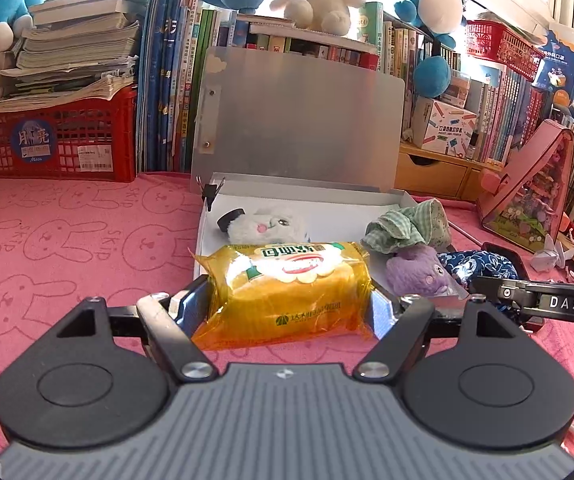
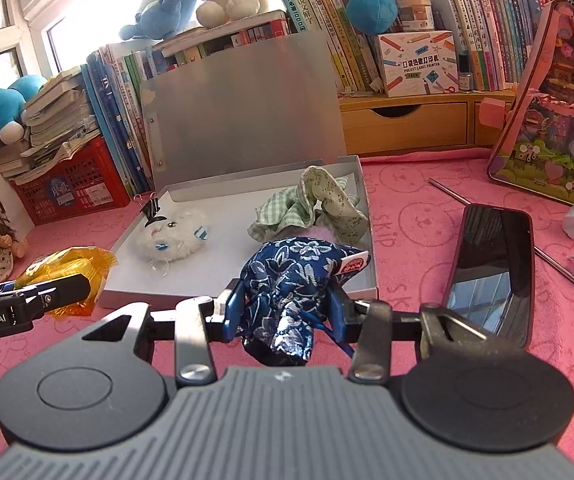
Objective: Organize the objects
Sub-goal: 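Carry the yellow package with left tool into the box while right tool carries the pouch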
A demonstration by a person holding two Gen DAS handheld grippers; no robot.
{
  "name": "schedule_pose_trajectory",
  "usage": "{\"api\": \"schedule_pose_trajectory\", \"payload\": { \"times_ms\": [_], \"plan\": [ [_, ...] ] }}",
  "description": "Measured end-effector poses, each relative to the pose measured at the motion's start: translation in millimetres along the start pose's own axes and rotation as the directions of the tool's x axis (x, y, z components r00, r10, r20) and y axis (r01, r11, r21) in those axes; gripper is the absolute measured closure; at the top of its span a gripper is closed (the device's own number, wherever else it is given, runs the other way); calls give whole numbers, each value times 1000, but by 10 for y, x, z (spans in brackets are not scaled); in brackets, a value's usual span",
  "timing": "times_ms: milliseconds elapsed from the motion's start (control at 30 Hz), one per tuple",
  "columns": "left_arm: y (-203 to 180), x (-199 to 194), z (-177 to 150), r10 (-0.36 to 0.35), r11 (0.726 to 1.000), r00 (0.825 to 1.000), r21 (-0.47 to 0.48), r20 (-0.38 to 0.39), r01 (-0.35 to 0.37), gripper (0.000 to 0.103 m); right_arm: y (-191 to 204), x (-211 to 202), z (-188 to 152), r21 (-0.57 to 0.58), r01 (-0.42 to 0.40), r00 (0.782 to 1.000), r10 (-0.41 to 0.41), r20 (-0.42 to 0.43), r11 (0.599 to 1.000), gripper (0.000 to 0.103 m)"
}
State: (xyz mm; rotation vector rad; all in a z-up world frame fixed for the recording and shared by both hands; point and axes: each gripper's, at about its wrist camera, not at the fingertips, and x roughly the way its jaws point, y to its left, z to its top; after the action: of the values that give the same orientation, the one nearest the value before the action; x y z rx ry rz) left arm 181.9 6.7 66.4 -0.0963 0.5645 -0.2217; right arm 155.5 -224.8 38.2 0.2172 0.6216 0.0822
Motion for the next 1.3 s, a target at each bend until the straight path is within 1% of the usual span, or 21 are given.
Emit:
{"api": "schedule_pose_trajectory", "payload": {
  "times_ms": [200, 333, 500, 667, 867, 1067, 1300],
  "plan": [
    [28, 310, 140, 14, 1000, 999, -5, -29, -15, 22, -90, 240, 128, -14, 62, 998, -63, -22, 998, 56],
    [60, 542, 223, 19, 1000, 998, -21, -58, -20, 22, -112, 447, 179, -45, 86, 994, -89, -61, 995, 56],
    [57, 794, 244, 32, 999, 996, -9, -88, -33, 22, -91, 627, 228, -73, 64, 994, -71, -85, 995, 57],
    [64, 992, 229, 51, 999, 992, -4, -114, -52, 23, -107, 719, 298, -51, 18, 996, -22, -82, 999, 58],
    [90, 1165, 279, 76, 997, 989, 9, -129, -76, 23, -127, 858, 384, -28, -11, 996, 9, -87, 1000, 58],
    [85, 1291, 352, 94, 996, 989, 22, -118, -92, 23, -132, 1049, 500, -27, -8, 996, 5, -88, 1000, 58],
    [112, 1507, 435, 119, 993, 985, 22, -121, -118, 23, -164, 1253, 622, 5, -1, 996, 1, -93, 1000, 58]
  ]
}}
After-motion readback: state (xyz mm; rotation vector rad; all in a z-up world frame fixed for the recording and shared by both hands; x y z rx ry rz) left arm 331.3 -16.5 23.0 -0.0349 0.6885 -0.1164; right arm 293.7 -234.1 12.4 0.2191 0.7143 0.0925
